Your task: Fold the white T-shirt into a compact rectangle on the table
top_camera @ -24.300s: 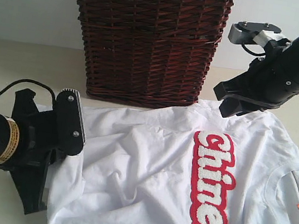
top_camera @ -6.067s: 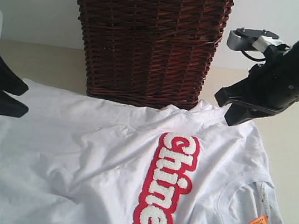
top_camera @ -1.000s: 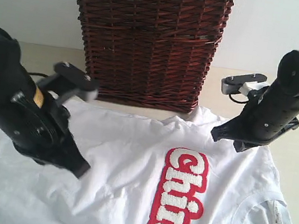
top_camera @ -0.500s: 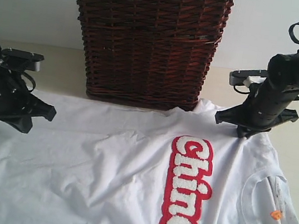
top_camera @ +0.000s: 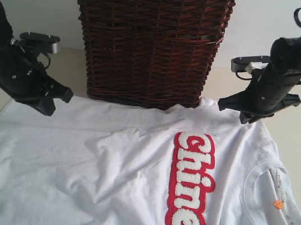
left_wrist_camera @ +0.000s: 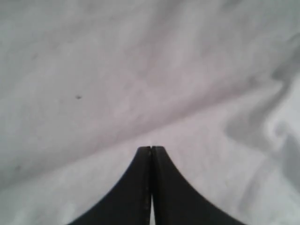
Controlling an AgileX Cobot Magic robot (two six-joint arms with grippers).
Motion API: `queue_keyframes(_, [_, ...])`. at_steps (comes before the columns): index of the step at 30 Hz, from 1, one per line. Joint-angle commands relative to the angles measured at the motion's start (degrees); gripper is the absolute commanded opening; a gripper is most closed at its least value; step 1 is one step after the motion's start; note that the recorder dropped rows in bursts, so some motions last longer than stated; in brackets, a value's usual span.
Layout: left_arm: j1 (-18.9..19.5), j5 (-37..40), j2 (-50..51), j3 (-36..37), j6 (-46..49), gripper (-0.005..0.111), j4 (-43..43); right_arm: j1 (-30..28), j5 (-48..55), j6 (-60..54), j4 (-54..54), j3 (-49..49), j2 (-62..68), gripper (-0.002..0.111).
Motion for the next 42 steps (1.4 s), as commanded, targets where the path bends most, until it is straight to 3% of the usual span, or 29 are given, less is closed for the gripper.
queue_keyframes(1, [-1.6,4.5,-5.6,0.1,5.0,0.0,-4.7,-0.2,5.0,-1.7,0.6,-0.1,-6.3,0.017])
queue_keyframes(7, [-4.5,12.9,-11.5,5.1,8.6,0.0,-4.3,-0.2,6.8,-6.6,7.0,5.1,-16.1,0.017])
queue_keyframes(12, [-11.1,12.5,-14.7,11.6,9.7,0.0,3.0,-0.2,10.0,-9.2,7.9,12.2,-22.5,0.017])
queue_keyframes(15, [-11.9,13.2,-14.9,13.9,9.7,0.0,5.9,-0.2,16.1,-16.6,8.0,16.5,-23.1,0.019])
queue_keyframes(18, [-11.8,14.2,-14.9,15.9,13.0,0.0,6.0,-0.2,17.7,-21.0,8.0,20.6,-23.1,0.031])
queue_keyframes(20, [-11.8,17.7,-14.9,16.5,15.1,0.001,9.9,0.9,18.0,-26.9,5.2,23.4,-23.1,0.046])
queue_keyframes(22, [-11.8,19.4,-14.9,16.5,15.1,0.013,16.1,2.6,17.9,-33.9,1.6,25.6,-23.1,0.058])
queue_keyframes(24, [-11.8,17.9,-14.9,16.5,17.1,0.045,20.2,4.2,17.9,-44.2,1.4,27.4,-23.1,0.062])
queue_keyframes(25, [-11.8,16.3,-14.8,16.8,18.9,0.072,21.2,5.0,17.6,-50.2,-0.3,28.8,-23.1,0.062])
queue_keyframes(26, [-11.8,15.3,-14.8,16.9,19.2,0.081,21.8,5.2,16.8,-51.6,-1.5,29.8,-23.1,0.062])
queue_keyframes(27, [-11.8,12.5,-14.5,17.7,20.1,0.101,22.8,5.2,13.9,-52.1,-5.0,31.5,-23.1,0.062])
queue_keyframes(31, [-11.8,6.0,-14.5,18.2,21.5,0.105,23.0,5.2,9.8,-48.8,-10.5,32.7,-23.0,0.062])
queue_keyframes(42, [-11.8,7.8,-14.5,18.2,21.3,0.105,22.8,5.2,6.9,-52.8,-11.0,35.4,-23.0,0.065])
